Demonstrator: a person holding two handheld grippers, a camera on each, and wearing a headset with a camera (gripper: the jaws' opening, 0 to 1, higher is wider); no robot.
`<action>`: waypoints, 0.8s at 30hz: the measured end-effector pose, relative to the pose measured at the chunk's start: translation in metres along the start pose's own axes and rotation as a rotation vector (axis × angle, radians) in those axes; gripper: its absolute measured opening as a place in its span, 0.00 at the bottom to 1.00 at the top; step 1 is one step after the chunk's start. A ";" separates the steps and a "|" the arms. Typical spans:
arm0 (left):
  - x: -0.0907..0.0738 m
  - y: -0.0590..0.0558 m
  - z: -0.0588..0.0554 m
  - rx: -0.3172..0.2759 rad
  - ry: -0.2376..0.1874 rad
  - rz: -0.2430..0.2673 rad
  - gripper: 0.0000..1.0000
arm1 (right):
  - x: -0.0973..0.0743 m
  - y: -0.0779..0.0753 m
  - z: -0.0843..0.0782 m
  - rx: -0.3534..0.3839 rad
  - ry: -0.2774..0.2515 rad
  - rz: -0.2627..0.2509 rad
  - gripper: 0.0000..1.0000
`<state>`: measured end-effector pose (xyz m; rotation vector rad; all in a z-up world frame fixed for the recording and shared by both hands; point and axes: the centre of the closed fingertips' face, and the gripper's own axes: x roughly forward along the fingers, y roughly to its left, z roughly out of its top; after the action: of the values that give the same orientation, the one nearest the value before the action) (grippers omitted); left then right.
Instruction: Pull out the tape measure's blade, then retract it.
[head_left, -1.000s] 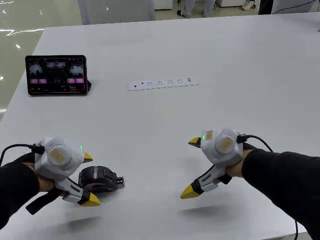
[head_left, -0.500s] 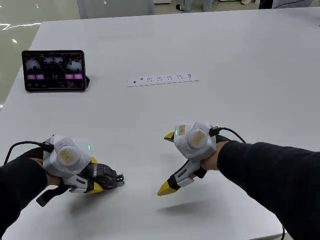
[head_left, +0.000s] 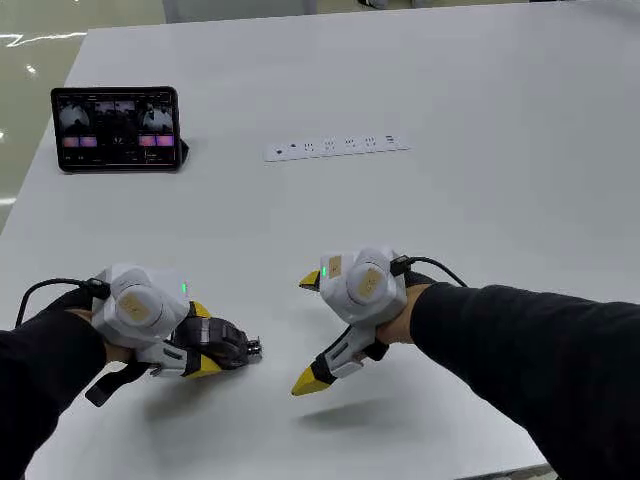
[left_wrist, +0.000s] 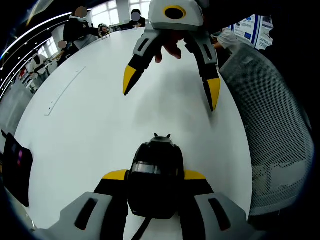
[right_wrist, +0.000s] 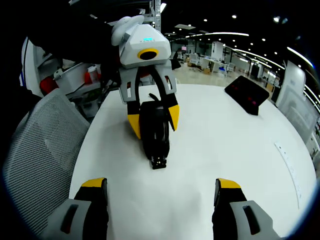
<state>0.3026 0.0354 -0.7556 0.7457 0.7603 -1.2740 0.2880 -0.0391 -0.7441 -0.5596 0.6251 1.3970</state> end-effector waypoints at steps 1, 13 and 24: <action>0.000 0.000 0.000 -0.001 0.000 -0.001 0.34 | 0.003 0.001 0.001 -0.003 0.000 0.005 0.85; 0.002 0.001 -0.004 -0.017 -0.017 0.004 0.34 | 0.035 0.001 0.017 -0.082 0.029 0.032 0.35; 0.000 -0.002 0.000 -0.018 -0.028 -0.001 0.34 | 0.050 0.000 0.009 -0.080 0.073 0.064 0.22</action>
<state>0.3011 0.0352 -0.7559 0.7114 0.7495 -1.2745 0.2922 0.0030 -0.7721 -0.6619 0.6526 1.4719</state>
